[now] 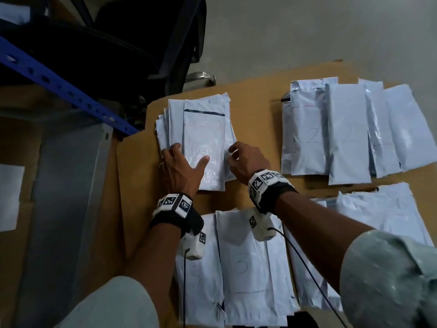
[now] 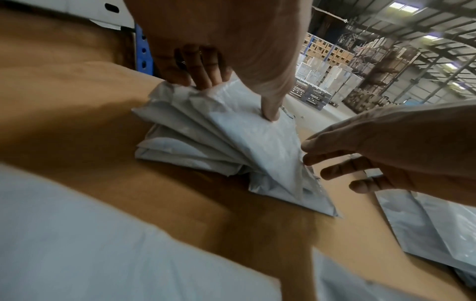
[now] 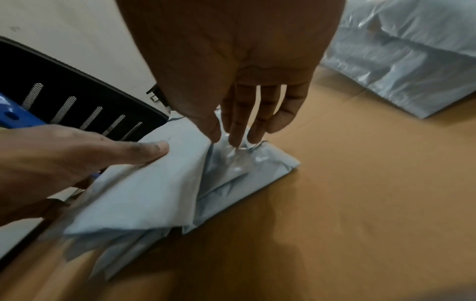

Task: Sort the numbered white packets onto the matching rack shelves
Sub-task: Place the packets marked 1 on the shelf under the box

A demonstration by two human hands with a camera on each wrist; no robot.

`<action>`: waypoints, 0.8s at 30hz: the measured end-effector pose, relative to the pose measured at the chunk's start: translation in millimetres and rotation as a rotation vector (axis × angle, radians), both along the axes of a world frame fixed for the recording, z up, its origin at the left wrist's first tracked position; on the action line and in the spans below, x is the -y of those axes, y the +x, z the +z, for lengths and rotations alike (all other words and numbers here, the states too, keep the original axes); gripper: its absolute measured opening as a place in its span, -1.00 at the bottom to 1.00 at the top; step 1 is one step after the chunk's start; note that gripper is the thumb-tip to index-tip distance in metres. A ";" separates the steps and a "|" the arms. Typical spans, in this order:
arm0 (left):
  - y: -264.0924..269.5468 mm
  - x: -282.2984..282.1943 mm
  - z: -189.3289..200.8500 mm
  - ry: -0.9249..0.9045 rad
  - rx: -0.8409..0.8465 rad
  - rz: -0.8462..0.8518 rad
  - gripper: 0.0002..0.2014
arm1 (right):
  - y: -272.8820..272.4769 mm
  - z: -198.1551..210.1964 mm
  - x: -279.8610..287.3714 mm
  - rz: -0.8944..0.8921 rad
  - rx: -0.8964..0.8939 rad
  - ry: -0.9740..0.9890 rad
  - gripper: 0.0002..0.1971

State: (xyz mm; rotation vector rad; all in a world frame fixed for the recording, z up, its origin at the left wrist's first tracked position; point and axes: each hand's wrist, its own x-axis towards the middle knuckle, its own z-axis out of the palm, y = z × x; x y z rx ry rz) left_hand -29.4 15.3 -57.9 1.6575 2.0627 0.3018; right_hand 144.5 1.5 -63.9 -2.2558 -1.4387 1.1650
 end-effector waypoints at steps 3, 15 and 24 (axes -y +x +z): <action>-5.0 -1.4 -4.9 0.005 0.015 0.040 -0.32 | -8.0 -4.2 -2.4 -0.060 0.052 0.003 -0.69; -21.2 -5.1 6.6 0.152 0.207 0.256 -0.44 | 16.7 -1.7 -0.2 -0.214 0.084 0.045 -0.90; -19.2 7.1 1.9 0.024 -0.049 0.039 -0.02 | 10.9 -4.1 7.7 0.002 0.205 0.052 -0.17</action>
